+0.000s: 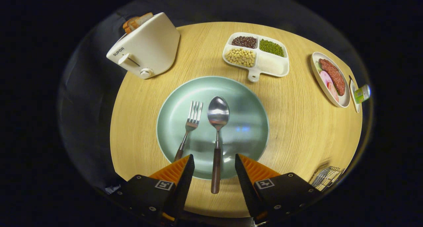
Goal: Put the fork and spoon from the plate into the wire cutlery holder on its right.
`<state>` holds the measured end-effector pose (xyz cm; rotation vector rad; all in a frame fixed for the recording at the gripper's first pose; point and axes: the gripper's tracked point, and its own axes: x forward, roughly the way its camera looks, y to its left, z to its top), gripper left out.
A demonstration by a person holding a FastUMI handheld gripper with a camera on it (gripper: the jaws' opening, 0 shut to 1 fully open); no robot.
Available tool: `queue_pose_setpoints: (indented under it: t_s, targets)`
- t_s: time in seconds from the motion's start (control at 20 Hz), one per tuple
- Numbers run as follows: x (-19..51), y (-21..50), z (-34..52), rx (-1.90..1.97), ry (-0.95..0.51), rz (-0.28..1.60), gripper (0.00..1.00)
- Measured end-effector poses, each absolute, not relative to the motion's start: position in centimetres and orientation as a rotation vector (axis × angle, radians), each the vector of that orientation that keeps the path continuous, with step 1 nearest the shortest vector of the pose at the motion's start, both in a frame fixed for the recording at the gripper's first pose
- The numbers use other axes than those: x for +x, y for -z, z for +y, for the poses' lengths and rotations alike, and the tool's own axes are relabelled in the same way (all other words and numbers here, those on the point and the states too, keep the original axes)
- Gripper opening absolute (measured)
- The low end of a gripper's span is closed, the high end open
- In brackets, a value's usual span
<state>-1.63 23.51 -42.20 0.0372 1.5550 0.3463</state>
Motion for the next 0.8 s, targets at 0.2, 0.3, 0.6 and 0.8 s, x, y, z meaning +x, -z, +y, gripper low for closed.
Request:
queue_pose_setpoints:
  t_s: [0.2,0.3,0.6,0.8]
  targets:
    - [-1.5,43.9,24.0,0.01,-0.335,1.602,0.61]
    - [-1.3,44.6,24.2,-0.008,-0.328,1.619,0.51]
    - [-0.7,45.3,24.5,-0.004,-0.318,1.619,0.11]
    - [0.4,43.5,23.5,0.011,-0.327,1.534,0.05]
